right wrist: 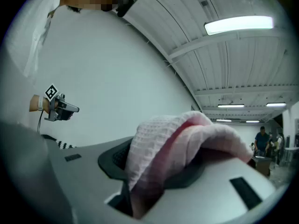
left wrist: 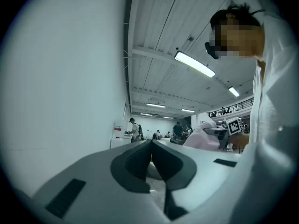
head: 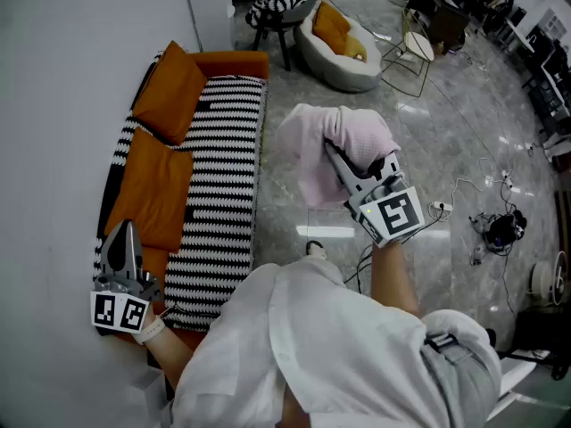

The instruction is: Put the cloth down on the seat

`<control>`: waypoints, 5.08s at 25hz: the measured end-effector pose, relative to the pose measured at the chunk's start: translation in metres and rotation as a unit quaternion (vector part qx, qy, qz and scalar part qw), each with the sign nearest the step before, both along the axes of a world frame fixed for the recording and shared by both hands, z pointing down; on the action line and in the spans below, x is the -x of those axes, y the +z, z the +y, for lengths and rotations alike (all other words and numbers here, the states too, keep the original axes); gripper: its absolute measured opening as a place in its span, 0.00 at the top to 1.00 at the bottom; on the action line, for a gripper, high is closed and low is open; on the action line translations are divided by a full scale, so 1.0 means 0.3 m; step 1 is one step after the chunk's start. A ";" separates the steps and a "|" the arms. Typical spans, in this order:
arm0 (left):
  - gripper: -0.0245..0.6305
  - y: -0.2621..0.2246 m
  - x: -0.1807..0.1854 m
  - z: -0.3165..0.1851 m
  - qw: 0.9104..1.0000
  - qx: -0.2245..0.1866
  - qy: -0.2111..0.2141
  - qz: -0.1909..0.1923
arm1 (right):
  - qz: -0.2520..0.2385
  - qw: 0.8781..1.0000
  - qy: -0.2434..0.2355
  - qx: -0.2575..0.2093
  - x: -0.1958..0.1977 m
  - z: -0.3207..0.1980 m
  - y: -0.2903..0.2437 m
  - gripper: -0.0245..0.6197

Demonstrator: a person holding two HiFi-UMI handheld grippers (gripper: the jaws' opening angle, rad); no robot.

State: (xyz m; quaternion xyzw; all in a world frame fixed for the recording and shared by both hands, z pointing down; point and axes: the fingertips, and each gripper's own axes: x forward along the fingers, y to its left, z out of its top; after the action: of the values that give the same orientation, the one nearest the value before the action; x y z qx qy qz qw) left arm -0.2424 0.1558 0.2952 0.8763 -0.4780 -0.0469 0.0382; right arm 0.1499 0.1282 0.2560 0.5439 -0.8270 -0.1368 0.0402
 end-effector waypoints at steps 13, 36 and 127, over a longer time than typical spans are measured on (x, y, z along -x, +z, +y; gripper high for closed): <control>0.94 0.017 0.012 0.027 1.000 0.008 0.002 0.004 | 0.011 1.000 -0.027 -0.006 0.060 -0.021 -0.024 0.70; 0.94 0.100 -0.457 -0.532 0.996 0.026 0.084 0.007 | -0.037 0.994 -0.082 0.066 -0.102 -0.478 0.148 0.69; 0.94 0.398 -0.212 -1.096 0.990 0.115 -0.056 0.053 | -0.084 0.886 -0.326 0.317 0.541 -1.231 0.669 0.89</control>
State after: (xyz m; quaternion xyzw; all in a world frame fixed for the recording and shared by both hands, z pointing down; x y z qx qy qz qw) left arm -0.1786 -0.1730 0.4147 0.8345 -0.5256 -0.0399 0.1607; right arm -0.0123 -0.2411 0.4566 0.2112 -0.9572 0.1741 0.0939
